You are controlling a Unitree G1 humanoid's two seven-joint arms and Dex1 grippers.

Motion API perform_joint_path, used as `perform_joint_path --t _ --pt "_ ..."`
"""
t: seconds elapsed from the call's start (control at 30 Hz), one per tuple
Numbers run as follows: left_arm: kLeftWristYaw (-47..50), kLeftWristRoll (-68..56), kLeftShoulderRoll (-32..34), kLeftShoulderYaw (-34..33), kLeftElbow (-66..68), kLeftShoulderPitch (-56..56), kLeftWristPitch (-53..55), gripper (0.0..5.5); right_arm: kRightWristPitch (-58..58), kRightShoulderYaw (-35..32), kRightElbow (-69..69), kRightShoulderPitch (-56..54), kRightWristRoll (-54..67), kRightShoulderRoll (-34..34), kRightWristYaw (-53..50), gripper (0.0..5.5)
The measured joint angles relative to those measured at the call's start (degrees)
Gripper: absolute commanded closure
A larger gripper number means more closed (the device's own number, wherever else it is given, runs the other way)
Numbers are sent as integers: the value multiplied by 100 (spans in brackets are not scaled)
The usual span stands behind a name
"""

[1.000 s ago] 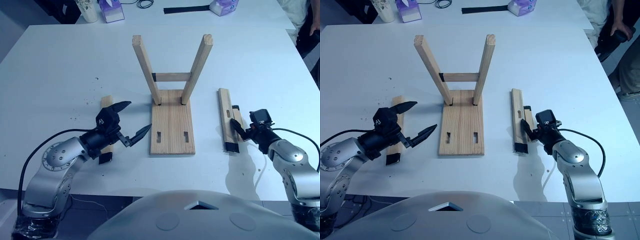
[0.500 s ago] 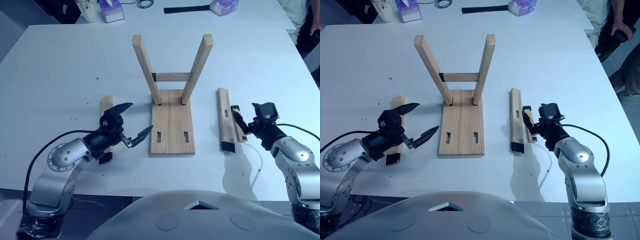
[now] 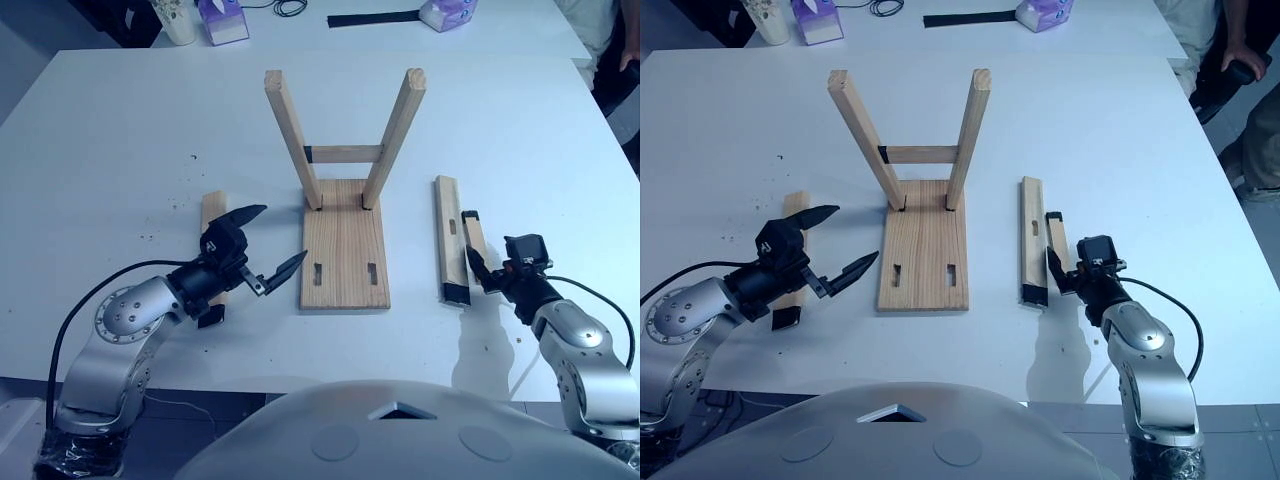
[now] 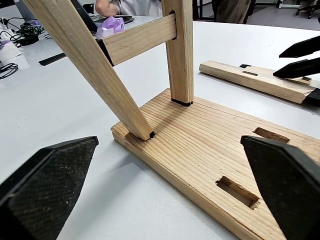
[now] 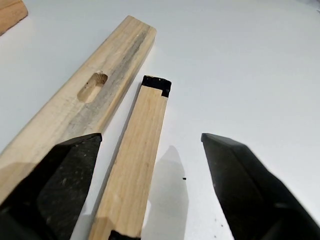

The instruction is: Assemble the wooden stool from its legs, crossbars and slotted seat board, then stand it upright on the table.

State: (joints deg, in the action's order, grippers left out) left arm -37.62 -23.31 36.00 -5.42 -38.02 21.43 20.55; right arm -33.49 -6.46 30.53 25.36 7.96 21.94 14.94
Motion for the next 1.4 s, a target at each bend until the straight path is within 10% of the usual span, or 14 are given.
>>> perform_joint_path --t 0.63,1.0,1.4 --pt "7 -145 -33 -137 11 -120 178 15 542 89 -521 112 -166 -64 -154 419" --pt "359 -685 -224 -507 51 -588 606 15 344 -306 -683 -583 -29 -55 -123 419" --pt "1274 -3858 -205 -1315 -233 -2596 1921 40 -1274 -1518 -151 -4009 4647 900 1471 419"
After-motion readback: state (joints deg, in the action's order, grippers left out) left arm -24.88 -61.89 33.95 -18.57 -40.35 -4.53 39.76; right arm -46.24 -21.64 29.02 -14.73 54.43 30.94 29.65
